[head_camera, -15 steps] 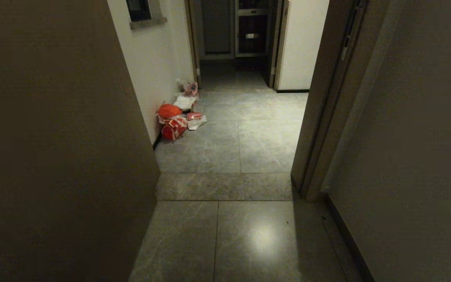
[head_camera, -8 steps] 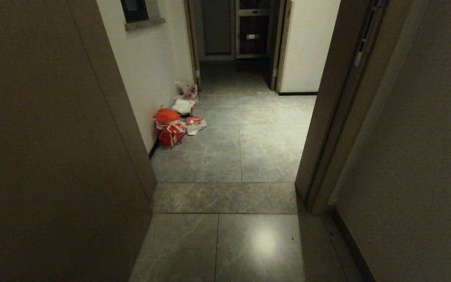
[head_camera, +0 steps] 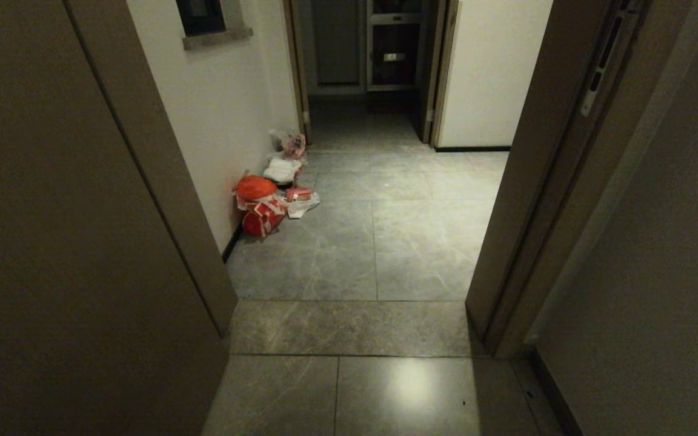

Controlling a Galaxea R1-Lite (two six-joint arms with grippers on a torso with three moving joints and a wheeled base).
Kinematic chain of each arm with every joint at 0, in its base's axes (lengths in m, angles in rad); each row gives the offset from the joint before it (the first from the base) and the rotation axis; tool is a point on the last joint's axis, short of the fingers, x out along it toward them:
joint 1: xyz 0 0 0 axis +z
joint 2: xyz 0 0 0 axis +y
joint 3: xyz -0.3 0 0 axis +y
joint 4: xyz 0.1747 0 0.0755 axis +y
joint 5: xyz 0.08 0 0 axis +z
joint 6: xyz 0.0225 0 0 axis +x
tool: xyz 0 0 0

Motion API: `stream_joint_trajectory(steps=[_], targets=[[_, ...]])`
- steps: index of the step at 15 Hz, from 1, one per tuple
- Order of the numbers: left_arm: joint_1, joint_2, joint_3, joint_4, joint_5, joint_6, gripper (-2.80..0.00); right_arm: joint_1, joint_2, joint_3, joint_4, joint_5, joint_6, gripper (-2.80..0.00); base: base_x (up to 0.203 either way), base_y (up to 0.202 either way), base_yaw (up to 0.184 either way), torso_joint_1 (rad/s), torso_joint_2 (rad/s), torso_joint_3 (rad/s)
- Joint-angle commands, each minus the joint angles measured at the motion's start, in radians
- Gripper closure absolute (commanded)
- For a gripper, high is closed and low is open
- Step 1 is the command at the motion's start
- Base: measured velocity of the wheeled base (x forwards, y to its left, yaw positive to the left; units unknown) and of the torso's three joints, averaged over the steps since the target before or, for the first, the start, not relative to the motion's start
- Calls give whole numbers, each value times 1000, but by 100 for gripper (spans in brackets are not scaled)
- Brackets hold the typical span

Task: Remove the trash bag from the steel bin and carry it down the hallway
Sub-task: Put the trash bag at the door

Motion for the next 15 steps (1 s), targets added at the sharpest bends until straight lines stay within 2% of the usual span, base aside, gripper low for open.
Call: stream_joint_trajectory(steps=[1,15], targets=[[-1,0,2,0,1,0,0,0,0,3,0,0,0,0,194,0,1,-2,2,2],[0,0,2,0,1,1,0,0,-2,3,1,0,0,0,193,0,2,2,3,2]])
